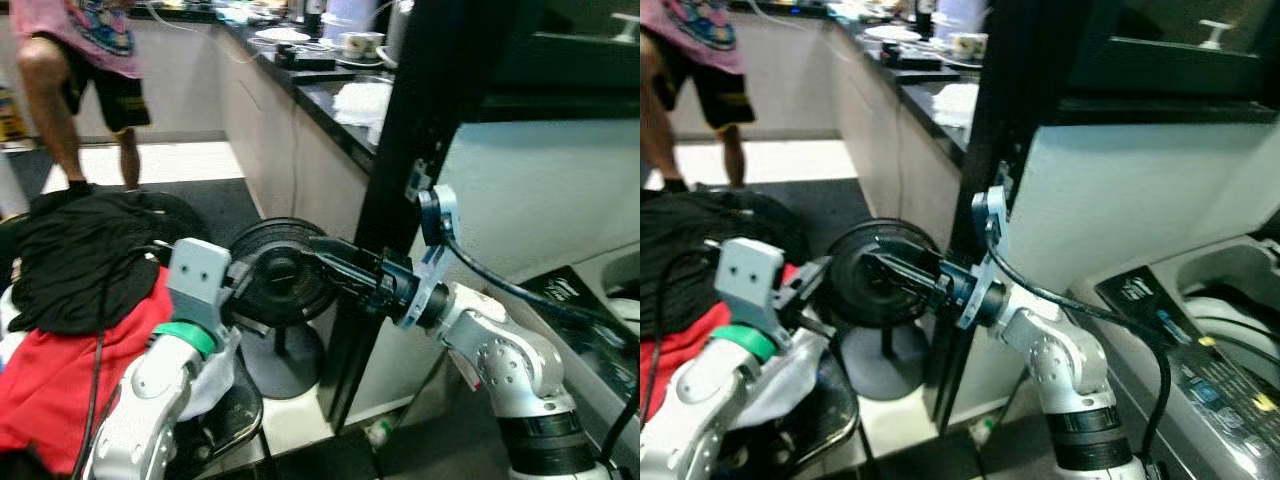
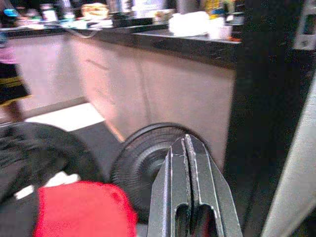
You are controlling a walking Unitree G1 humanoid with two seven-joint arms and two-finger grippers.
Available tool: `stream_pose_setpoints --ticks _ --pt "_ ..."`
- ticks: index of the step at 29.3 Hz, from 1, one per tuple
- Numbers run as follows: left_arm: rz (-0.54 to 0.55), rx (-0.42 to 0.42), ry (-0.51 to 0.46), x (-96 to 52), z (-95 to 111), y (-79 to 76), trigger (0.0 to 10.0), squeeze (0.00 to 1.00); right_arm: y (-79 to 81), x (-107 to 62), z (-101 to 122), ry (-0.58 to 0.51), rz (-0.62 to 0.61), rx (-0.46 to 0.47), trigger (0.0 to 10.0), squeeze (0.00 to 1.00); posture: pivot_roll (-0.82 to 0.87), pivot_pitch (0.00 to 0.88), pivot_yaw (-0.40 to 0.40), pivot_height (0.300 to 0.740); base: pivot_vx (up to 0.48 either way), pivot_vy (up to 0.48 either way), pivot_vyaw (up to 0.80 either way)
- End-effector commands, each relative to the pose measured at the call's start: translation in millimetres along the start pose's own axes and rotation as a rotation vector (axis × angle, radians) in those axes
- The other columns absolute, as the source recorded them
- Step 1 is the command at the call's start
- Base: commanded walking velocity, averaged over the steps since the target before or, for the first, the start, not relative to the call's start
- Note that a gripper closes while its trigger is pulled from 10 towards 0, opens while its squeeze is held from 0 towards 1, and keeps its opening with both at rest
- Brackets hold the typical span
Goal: Clothes washing
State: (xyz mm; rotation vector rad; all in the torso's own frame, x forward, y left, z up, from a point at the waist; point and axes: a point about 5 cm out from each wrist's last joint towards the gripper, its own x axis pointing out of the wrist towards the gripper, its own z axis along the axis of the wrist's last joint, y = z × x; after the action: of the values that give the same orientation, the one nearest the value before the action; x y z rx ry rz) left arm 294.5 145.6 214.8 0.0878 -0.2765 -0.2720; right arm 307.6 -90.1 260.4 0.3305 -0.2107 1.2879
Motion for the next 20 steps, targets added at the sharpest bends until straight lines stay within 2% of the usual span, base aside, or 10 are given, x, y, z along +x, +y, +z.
stream_pose_setpoints --ticks 1,9,11,12,14,15,16,18,19,20 --pt "-0.005 -0.008 0.007 0.1 -2 -3.6 10.0 0.0 1.4 1.3 3 -0.017 0.007 0.005 10.0 0.0 0.02 0.034 -0.051 0.74 0.0 0.0 0.8" --pt "0.041 -0.029 0.018 -1.1 -4 1.4 10.0 0.0 1.7 6.4 3 -0.017 0.007 0.004 10.0 0.0 0.02 0.033 -0.056 0.74 0.0 0.0 0.8" --pt "0.071 -0.04 0.018 -0.3 -4 3.2 10.0 0.0 -17.0 8.6 -1 0.023 -0.19 -0.056 10.0 0.0 0.03 0.033 -0.059 0.74 0.0 0.0 0.0" --pt "0.071 -0.04 0.018 -0.3 -4 3.2 10.0 0.0 -17.0 8.6 -1 0.023 -0.19 -0.056 10.0 0.0 0.03 0.033 -0.059 0.74 0.0 0.0 0.0" --pt "0.093 -0.066 0.008 -0.3 -3 5.5 10.0 0.0 -37.3 7.1 -8 0.085 -0.423 -0.133 10.0 0.0 0.02 0.028 -0.056 0.74 0.0 0.396 0.0" --pt "0.093 -0.066 0.008 -0.3 -3 5.5 10.0 0.0 -37.3 7.1 -8 0.085 -0.423 -0.133 10.0 0.0 0.02 0.028 -0.056 0.74 0.0 0.48 0.0" --pt "0.107 -0.076 0.009 -0.4 -4 7.1 10.0 0.0 -45.7 4.1 -11 0.094 -0.53 -0.161 10.0 0.0 0.03 0.034 -0.052 0.74 0.0 0.48 0.0" --pt "0.107 -0.076 0.009 -0.4 -4 7.1 10.0 0.0 -45.7 4.1 -11 0.094 -0.53 -0.161 10.0 0.0 0.03 0.034 -0.052 0.74 0.0 0.48 0.0" --pt "0.111 -0.077 0.01 -0.2 -5 7.2 10.0 0.0 -52.5 -0.4 -12 0.068 -0.63 -0.141 10.0 0.0 0.03 0.032 -0.053 0.74 0.0 0.48 0.0" --pt "0.111 -0.077 0.01 -0.2 -5 7.2 10.0 0.0 -52.5 -0.4 -12 0.068 -0.63 -0.141 10.0 0.0 0.03 0.032 -0.053 0.74 0.0 0.48 0.0"
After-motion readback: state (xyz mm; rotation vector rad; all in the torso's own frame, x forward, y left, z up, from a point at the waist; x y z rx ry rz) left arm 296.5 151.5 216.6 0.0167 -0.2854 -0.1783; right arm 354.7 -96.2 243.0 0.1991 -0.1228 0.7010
